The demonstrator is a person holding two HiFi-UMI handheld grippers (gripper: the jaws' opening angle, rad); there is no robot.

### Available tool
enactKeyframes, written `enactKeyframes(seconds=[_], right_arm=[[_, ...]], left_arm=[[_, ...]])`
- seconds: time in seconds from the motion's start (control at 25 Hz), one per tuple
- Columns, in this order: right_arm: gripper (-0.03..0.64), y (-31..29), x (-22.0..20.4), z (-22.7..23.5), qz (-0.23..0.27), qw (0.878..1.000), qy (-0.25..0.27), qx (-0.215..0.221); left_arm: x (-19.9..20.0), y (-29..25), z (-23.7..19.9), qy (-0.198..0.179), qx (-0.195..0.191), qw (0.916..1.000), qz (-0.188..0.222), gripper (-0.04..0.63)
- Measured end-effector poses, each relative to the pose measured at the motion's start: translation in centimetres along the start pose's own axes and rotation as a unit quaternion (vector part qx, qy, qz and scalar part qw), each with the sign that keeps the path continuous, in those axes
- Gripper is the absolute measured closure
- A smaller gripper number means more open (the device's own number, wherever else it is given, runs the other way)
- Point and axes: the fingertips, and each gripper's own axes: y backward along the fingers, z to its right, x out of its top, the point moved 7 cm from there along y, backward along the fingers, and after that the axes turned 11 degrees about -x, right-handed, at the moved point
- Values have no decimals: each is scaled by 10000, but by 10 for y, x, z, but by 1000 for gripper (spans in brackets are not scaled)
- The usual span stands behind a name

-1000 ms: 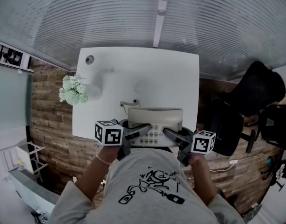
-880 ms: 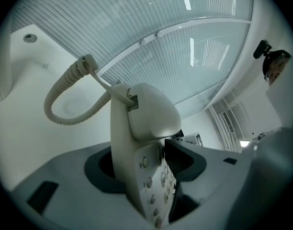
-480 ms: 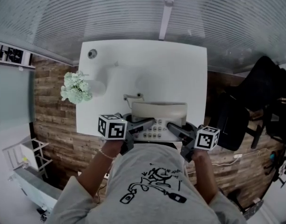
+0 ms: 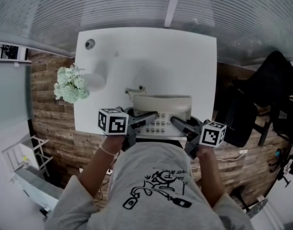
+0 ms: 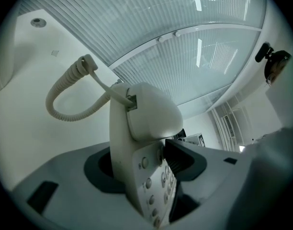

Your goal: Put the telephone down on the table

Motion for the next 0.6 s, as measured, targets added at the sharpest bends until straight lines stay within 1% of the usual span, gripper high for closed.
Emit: enactKeyframes(seconds=[0.44, 0.6], right_arm=[[324, -17, 5, 24, -64, 9997, -140, -164], [324, -26, 8, 28, -99, 9998, -48, -160]], left_arm=[[8, -10, -29, 172, -64, 9998, -70, 344], [8, -12, -42, 206, -81, 9997, -110, 342]])
